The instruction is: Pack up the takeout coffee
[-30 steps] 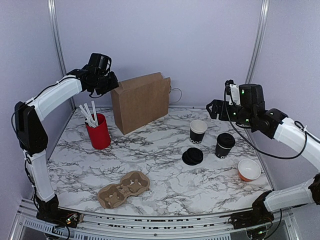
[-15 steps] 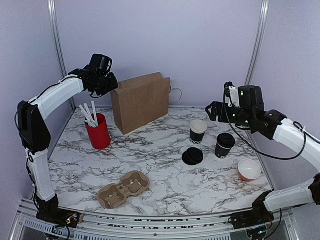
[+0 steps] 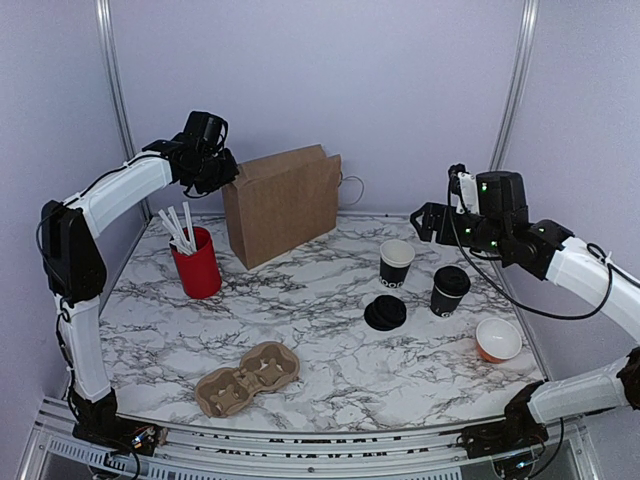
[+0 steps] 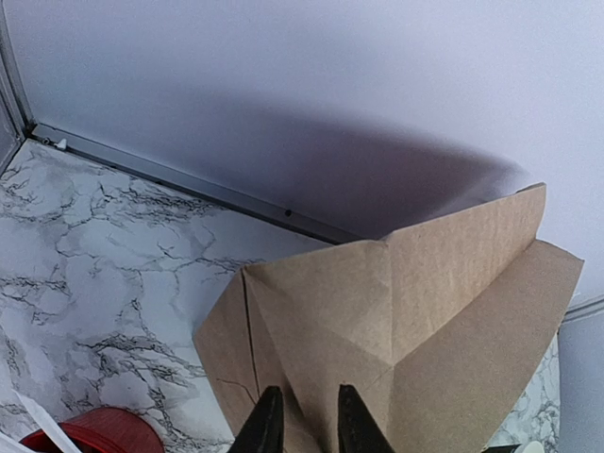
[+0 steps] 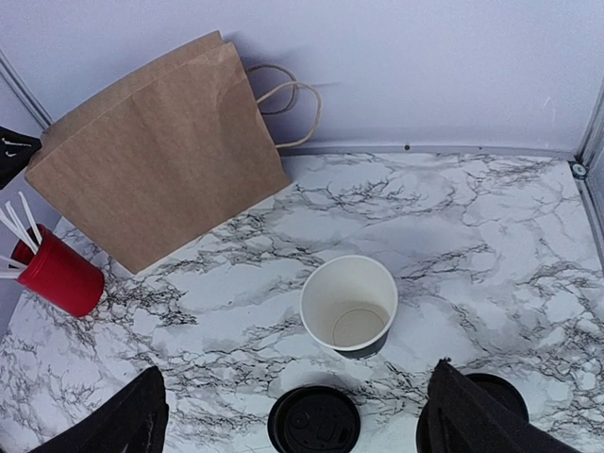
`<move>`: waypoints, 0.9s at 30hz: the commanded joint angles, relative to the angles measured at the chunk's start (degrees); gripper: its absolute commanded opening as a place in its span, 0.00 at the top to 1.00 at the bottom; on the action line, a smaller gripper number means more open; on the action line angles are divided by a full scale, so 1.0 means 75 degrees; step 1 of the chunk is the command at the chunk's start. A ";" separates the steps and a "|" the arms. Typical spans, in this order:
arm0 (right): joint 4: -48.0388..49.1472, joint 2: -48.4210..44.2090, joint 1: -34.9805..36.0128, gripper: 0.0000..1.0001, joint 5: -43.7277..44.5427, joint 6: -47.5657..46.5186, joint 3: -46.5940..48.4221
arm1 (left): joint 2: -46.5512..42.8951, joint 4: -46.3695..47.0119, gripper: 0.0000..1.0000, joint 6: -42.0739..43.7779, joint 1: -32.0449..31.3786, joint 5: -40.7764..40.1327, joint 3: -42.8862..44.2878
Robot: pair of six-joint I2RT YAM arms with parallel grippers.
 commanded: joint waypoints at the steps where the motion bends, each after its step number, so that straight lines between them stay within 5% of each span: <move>1: 0.0326 0.0008 0.0082 0.08 -0.0143 0.0157 -0.0051 | 0.0078 -0.0036 0.86 0.0009 0.0056 0.0088 0.0152; 6: 0.0450 0.0113 0.0075 0.08 -0.0311 0.0135 -0.0073 | -0.0070 0.0112 1.00 -0.0009 0.0053 0.0185 -0.0043; 16: 0.0657 0.0450 0.0075 0.07 -0.0777 -0.0086 0.0125 | -0.0620 0.0560 1.00 0.0319 0.0064 0.0375 -0.0274; 27: 0.0879 0.0944 -0.0191 0.05 -0.1312 -0.0408 0.0609 | -0.1254 0.0921 1.00 0.0432 0.0328 0.2040 0.0158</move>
